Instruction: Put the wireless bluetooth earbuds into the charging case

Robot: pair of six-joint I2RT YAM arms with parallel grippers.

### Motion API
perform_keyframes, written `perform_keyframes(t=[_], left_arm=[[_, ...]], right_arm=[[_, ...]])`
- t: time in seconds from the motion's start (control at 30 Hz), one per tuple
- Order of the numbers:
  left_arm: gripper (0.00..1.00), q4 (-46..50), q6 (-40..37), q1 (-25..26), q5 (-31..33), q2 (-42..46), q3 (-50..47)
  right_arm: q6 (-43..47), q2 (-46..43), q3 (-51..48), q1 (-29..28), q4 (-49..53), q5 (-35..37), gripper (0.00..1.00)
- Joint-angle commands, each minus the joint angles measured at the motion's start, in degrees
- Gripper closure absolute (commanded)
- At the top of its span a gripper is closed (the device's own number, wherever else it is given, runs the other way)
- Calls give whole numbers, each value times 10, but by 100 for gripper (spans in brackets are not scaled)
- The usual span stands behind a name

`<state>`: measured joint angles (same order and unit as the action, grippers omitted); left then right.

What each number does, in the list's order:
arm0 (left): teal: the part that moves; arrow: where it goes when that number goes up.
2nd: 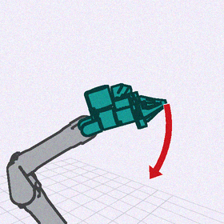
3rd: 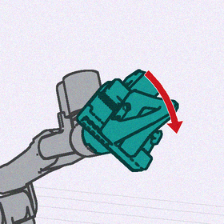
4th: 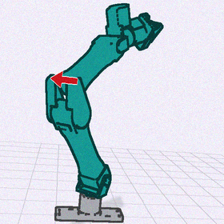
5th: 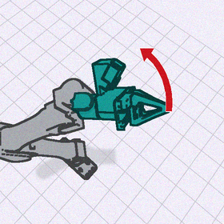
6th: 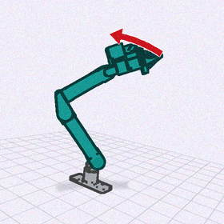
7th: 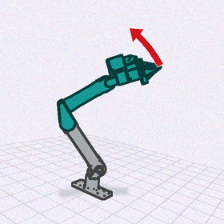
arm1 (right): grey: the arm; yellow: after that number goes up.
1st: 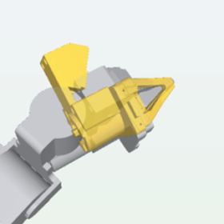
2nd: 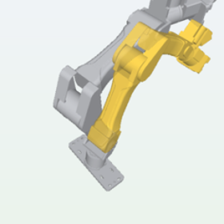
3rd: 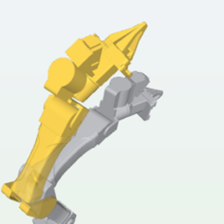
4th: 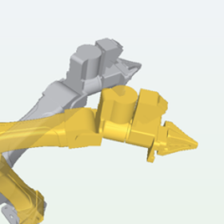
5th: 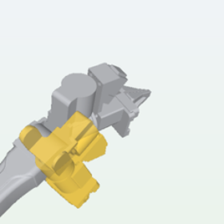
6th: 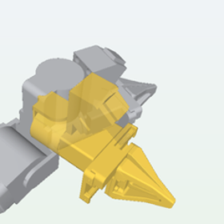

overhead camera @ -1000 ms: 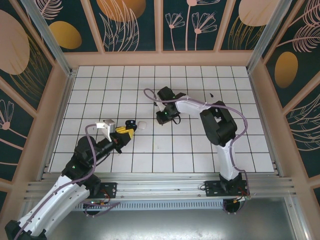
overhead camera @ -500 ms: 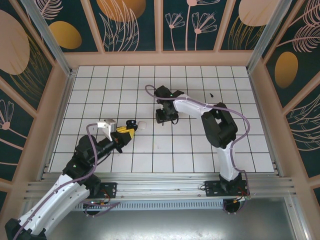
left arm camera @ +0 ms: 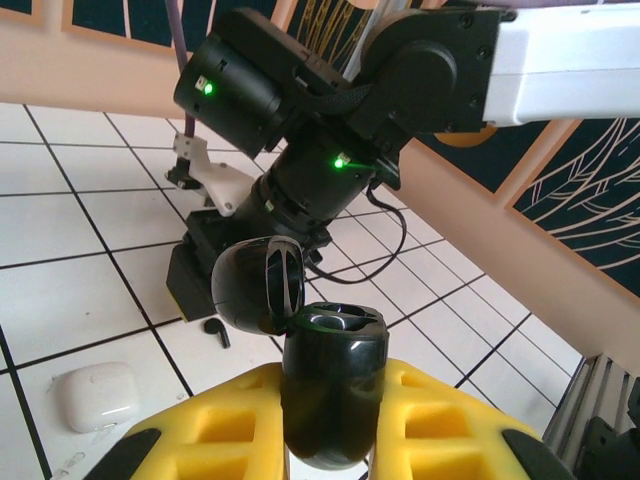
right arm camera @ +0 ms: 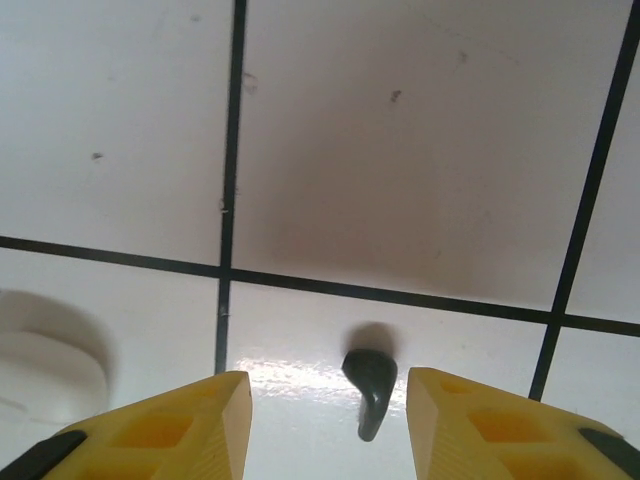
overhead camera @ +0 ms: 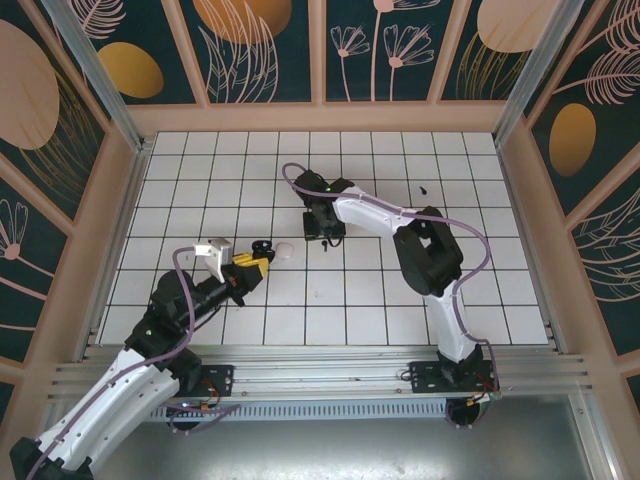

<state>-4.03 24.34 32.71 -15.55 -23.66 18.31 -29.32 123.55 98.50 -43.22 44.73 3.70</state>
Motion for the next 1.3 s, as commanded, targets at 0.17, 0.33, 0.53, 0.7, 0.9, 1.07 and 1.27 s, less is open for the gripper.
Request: perform_keyframes(t=[0.17,0.33,0.53,0.7,0.9,1.07,1.27], left_arm=[[100,-8,8,2,8,11,-3],[100,-11,8,3,9,11,-4],[100,-7,8,2,5,11,-3],[100,-7,10,2,5,11,-3],[100,-6,11,3,5,11,-3],[100,-8,12,3,3,10,-3],[100,-61,16,3,-25,8,-26]], right_arm=[[-14,21,13,-2,33,12,61],[-14,26,2,-3,23,3,64],[-9,39,4,-3,25,4,65],[-5,43,2,-3,22,5,66],[-2,51,13,-3,29,8,73],[2,43,11,-3,27,11,78],[10,-4,7,-8,16,49,82]])
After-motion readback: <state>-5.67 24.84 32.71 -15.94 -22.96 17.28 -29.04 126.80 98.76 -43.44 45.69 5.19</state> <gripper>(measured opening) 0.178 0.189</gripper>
